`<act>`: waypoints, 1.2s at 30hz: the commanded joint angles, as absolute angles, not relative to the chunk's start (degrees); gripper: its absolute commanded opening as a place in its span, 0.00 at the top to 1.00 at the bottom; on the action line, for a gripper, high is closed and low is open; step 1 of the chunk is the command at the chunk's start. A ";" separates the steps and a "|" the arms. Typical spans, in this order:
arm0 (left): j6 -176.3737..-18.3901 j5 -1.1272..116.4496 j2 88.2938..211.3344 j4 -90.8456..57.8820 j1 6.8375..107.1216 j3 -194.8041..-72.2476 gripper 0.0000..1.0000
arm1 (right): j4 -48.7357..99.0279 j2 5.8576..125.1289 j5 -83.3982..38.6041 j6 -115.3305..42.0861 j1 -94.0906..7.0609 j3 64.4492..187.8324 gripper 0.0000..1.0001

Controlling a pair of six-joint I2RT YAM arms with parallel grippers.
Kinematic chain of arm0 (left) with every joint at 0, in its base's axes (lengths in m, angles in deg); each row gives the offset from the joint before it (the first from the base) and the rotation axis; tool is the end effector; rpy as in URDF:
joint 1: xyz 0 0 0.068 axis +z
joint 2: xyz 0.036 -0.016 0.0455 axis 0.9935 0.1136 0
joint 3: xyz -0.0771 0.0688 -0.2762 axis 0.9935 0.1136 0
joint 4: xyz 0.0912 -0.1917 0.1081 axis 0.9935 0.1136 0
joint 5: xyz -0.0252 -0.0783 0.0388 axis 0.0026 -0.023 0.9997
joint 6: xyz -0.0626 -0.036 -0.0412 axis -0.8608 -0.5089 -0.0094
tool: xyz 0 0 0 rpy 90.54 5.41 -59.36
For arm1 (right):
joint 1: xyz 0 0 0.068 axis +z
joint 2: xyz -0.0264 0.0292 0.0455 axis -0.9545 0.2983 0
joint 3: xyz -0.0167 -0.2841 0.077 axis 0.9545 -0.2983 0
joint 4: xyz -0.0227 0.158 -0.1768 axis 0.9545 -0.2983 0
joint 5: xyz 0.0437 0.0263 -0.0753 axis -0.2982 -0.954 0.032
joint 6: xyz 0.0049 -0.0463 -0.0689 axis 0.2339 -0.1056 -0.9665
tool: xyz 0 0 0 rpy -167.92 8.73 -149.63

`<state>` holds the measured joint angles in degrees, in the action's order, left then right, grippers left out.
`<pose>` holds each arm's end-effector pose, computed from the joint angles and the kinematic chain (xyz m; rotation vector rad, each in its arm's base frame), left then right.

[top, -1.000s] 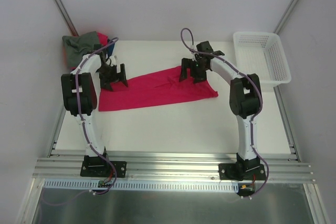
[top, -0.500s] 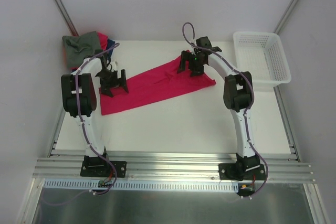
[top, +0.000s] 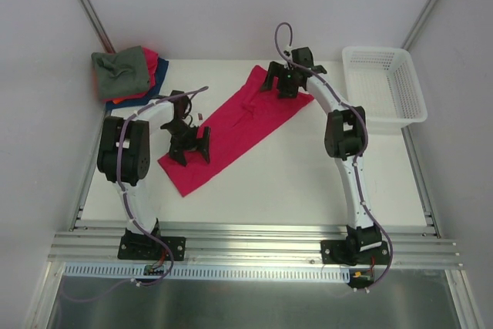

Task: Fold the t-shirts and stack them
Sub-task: Rotate the tshirt 90 degrees

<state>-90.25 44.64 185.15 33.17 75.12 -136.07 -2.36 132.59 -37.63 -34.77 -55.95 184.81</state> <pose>0.3431 -0.0770 0.1600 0.1347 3.0145 -0.5824 0.5631 0.1984 0.1760 -0.3710 2.2995 0.6848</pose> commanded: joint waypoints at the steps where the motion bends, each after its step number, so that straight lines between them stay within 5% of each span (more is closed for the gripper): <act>1: -91.60 41.93 183.23 33.52 73.03 -130.98 0.05 | 0.78 133.39 -38.75 -32.71 -56.64 188.84 0.05; 18: -92.40 39.82 177.50 31.33 60.90 -125.78 0.05 | 4.12 135.50 -40.07 -30.17 -54.71 192.10 0.05; 36: -85.27 47.99 179.52 33.78 63.61 -158.20 0.02 | -2.91 108.16 -37.17 -39.04 -52.08 171.27 0.03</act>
